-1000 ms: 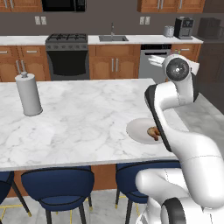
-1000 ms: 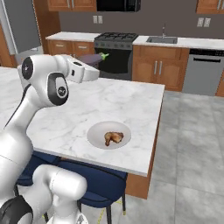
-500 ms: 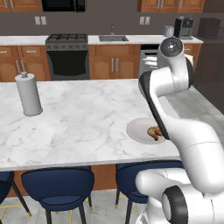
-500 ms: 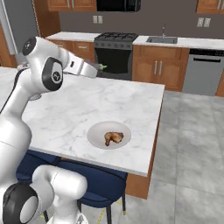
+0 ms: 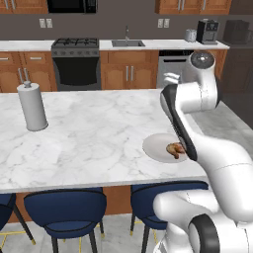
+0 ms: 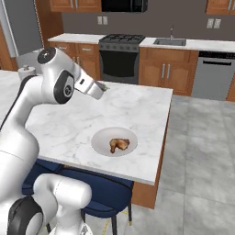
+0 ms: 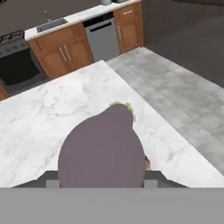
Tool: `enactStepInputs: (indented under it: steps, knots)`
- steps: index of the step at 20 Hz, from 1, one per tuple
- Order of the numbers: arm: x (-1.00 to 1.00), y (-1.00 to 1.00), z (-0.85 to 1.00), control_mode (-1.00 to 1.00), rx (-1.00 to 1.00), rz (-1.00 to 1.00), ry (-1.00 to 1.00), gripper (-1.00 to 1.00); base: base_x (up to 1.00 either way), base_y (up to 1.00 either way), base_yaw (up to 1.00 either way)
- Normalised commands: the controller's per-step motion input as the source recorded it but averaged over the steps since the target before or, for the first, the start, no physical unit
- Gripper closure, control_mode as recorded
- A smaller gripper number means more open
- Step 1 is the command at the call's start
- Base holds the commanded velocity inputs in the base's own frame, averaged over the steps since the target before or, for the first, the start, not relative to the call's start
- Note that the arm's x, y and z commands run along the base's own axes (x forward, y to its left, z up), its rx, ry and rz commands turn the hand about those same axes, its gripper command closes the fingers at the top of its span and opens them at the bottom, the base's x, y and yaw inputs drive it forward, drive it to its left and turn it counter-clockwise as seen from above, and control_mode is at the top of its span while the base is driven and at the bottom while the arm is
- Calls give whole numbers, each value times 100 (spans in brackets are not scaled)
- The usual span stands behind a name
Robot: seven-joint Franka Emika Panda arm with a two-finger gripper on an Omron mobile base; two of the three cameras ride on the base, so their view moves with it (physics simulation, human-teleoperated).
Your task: Take the cheese, chicken drumstick, and eggplant from the fridge and place them on the plate on the dining counter to create an appetizer plate.
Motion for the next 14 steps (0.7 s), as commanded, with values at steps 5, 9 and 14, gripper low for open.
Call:
enactStepInputs:
  steps: [5,9,14]
  knots:
    - [0,0,-35,-100,20,-5,0,100,0,0,0]
    - [0,0,-4,-100,14,-21,11,100,0,0,0]
    - [0,0,0,-100,9,-33,22,100,0,0,0]
